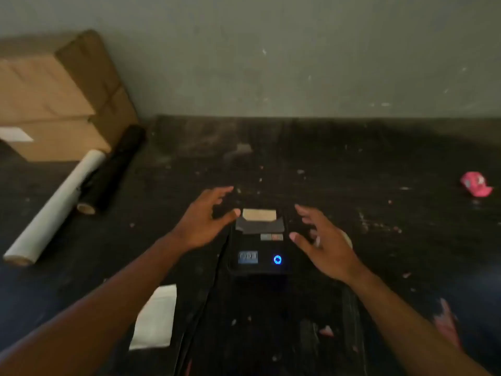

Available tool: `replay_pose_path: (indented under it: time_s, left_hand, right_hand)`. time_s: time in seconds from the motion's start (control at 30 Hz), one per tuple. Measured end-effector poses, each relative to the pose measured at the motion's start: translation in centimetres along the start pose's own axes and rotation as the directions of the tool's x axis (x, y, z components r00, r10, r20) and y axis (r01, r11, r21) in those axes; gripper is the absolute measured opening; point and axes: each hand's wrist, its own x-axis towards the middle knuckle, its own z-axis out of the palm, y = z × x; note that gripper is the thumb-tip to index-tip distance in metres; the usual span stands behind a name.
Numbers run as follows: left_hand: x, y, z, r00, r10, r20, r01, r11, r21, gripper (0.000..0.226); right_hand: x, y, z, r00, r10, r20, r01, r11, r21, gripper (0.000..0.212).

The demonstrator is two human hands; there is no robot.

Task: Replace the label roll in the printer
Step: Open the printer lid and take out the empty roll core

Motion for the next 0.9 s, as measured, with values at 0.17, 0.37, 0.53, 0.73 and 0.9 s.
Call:
replay_pose_path:
  time_s: [0.17,0.37,0.53,0.73,0.9]
  left_hand:
    - [-6.2,-6.7,6.7,0.922,-0.347,0.171,0.365,0.927,-0.086,0.084]
    - [-6.8,-8.4,9.5,0.888,-0.404,0.218,0.438,0.889,-0.136,0.109]
    - [-7.7,-9.5,9.6,0.895,-0.367,0.256,0.411,0.899,-0.149,0.112]
    - [-8.3,-9.6,10.1,0.922,-0.346,0.172,0.369,0.921,-0.126,0.104]
    - [-8.1,-9.5,9.7,0.941,-0.303,0.148,0.316,0.946,-0.071,0.102]
  right_hand:
    - [-4.7,5.0,6.8,0.938,0.337,0.079,-0.346,0.923,0.172,0.069]
    - [-2.9,6.5,9.4,0.882,0.459,0.107,-0.471,0.865,0.176,0.093]
    - [-3.3,7.4,9.8,0.882,0.461,0.099,-0.472,0.859,0.198,0.094]
    - [-3.6,7.8,10.0,0.890,0.453,0.060,-0.456,0.875,0.161,0.094]
    - [-3.7,8.0,9.9,0.903,0.428,0.044,-0.430,0.891,0.147,0.094]
